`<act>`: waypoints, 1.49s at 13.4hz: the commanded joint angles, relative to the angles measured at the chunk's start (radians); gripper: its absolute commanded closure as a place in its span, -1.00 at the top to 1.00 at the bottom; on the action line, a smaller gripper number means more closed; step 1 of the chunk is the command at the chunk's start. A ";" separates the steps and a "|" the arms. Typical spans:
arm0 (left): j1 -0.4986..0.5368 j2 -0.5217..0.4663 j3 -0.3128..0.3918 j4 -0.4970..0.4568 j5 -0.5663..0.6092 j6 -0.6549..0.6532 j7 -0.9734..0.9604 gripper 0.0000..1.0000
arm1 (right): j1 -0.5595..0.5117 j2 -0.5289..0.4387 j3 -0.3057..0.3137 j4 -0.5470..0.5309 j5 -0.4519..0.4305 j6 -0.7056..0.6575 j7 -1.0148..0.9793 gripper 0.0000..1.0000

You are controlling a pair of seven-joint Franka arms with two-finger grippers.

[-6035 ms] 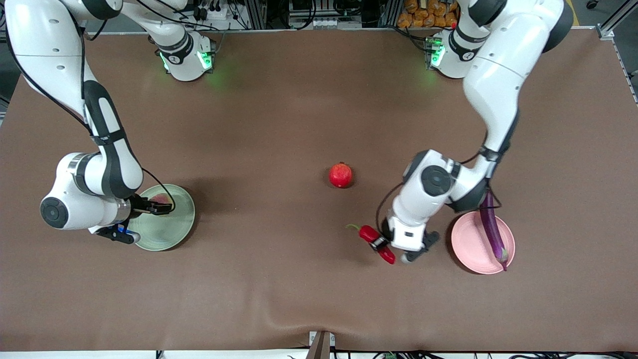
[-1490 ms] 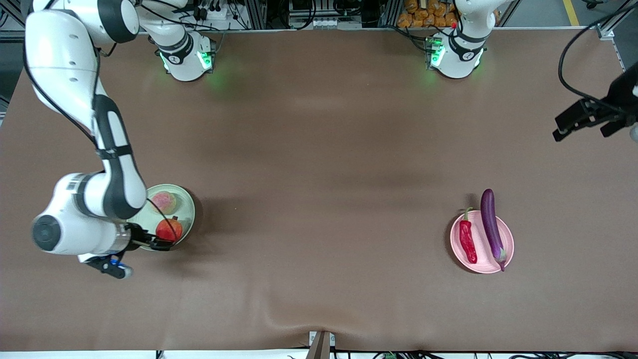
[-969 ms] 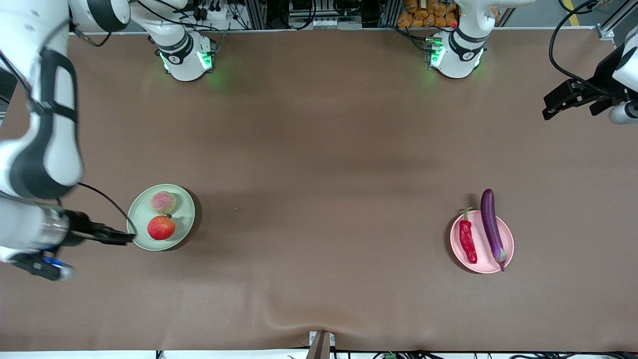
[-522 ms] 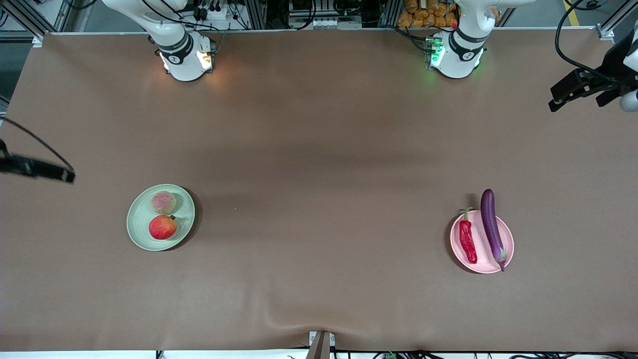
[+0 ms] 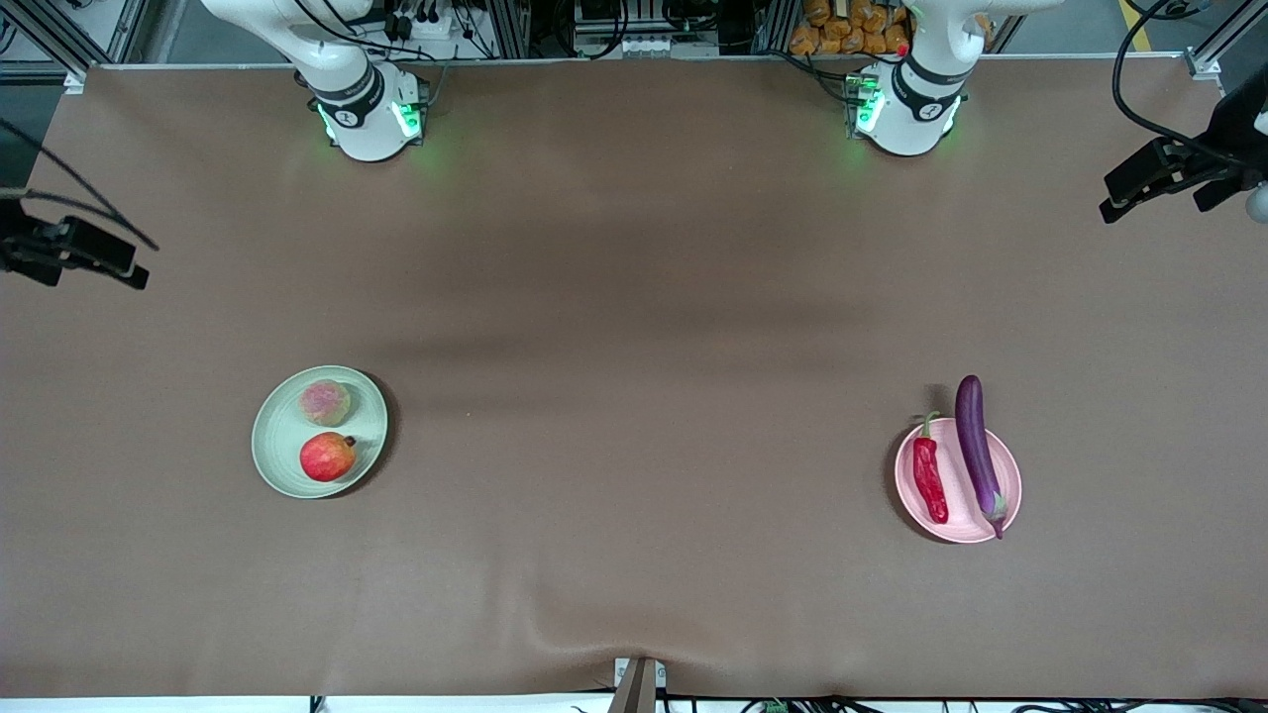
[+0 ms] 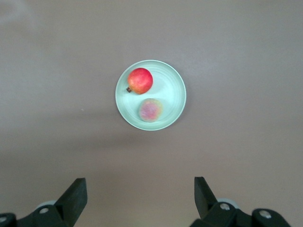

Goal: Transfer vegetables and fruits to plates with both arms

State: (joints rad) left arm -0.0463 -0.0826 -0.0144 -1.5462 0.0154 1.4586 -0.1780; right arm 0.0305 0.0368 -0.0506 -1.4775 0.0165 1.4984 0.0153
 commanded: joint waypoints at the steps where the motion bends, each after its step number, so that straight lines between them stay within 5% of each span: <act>1: 0.013 -0.017 -0.001 -0.003 -0.012 -0.004 0.015 1.00 | 0.029 -0.184 0.006 -0.260 -0.047 0.103 -0.021 1.00; 4: 0.013 -0.022 -0.001 -0.003 -0.005 -0.009 0.012 1.00 | 0.020 -0.172 0.002 -0.261 -0.036 0.124 -0.025 1.00; 9: 0.013 -0.026 -0.001 -0.003 -0.002 -0.050 0.017 1.00 | -0.007 -0.068 -0.003 -0.107 -0.029 0.109 -0.025 1.00; 11: 0.014 -0.026 0.001 -0.008 -0.002 -0.073 0.017 1.00 | -0.027 -0.064 -0.006 -0.101 0.051 0.109 -0.022 1.00; 20: 0.045 -0.034 -0.007 -0.003 -0.005 -0.054 0.035 1.00 | -0.021 -0.064 -0.005 -0.107 0.043 0.097 -0.026 1.00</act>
State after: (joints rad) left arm -0.0007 -0.0971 -0.0110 -1.5452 0.0154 1.4012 -0.1567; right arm 0.0177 -0.0385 -0.0608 -1.6067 0.0453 1.6170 0.0045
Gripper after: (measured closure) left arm 0.000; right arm 0.000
